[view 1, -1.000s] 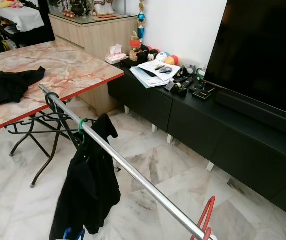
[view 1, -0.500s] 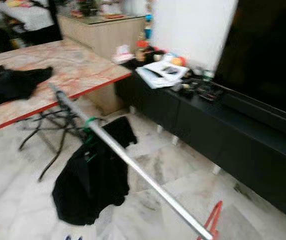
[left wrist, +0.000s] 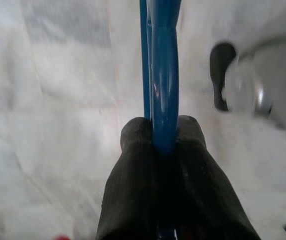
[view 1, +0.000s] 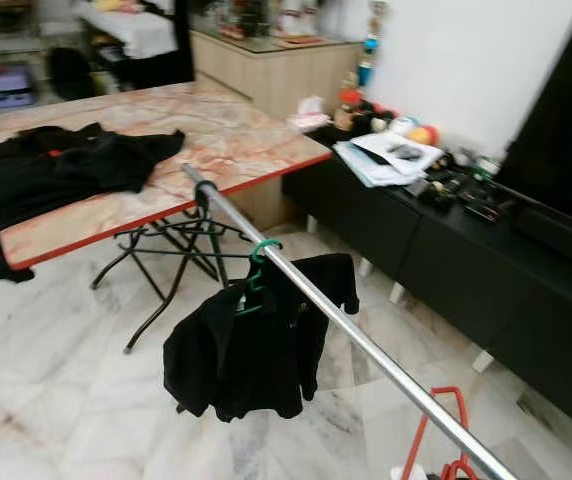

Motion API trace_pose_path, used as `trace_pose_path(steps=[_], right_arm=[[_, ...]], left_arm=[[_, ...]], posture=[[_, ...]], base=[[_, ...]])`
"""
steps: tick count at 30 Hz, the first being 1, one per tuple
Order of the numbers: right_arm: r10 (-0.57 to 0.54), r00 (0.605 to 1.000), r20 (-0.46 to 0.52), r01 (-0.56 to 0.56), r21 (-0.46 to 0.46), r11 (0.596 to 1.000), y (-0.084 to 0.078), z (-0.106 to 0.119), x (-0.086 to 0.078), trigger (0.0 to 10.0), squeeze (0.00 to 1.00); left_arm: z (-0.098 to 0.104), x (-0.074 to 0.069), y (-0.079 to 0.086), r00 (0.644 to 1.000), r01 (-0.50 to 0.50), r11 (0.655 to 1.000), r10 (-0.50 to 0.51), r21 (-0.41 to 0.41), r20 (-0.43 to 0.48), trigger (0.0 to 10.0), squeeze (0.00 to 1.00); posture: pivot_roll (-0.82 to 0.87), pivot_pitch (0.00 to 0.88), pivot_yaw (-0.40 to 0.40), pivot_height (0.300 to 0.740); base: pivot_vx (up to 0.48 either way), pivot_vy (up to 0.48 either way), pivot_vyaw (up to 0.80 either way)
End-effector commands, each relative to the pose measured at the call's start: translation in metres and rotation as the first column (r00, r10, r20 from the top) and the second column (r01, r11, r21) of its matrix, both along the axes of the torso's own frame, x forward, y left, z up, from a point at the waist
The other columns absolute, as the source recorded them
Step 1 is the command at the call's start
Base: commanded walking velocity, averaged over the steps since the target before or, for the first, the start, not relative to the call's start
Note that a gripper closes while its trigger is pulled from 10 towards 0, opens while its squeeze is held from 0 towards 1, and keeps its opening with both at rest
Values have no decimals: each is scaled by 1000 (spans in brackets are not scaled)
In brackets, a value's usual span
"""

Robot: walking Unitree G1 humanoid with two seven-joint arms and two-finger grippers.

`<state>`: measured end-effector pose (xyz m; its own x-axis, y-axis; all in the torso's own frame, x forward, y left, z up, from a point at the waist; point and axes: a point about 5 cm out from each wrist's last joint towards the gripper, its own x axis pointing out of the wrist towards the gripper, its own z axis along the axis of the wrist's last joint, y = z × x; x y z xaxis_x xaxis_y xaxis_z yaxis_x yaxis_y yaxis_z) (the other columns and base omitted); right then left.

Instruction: Hang hanger

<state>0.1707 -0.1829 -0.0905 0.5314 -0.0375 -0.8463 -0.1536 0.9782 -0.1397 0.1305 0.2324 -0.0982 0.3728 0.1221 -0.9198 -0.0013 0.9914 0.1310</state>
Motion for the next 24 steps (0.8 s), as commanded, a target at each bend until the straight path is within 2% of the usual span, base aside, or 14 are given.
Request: trace_pose_path(steps=[1, 15, 24], right_arm=[[7, 1000, -18, -8, -16, 1000, -3, -1, -3, 10000, 0], [0, 999, -36, -2, -52, 999, -5, -2, -4, 10000, 0], [-11, 999, -46, 7, -86, 996, -6, -2, -4, 10000, 0]], left_arm=[[-3, -6, -5, 1000, 12, 1000, -12, -15, -21, 10000, 0], [-1, 6, -14, 999, 34, 999, -34, -29, -11, 10000, 0], [-1, 7, -15, 999, 39, 999, -39, -36, -12, 10000, 0]], posture=[[62, 0, -20, 740], [62, 0, -20, 740], [62, 0, -20, 740]], base=[[0, 454, 0], [0, 454, 0], [0, 456, 0]])
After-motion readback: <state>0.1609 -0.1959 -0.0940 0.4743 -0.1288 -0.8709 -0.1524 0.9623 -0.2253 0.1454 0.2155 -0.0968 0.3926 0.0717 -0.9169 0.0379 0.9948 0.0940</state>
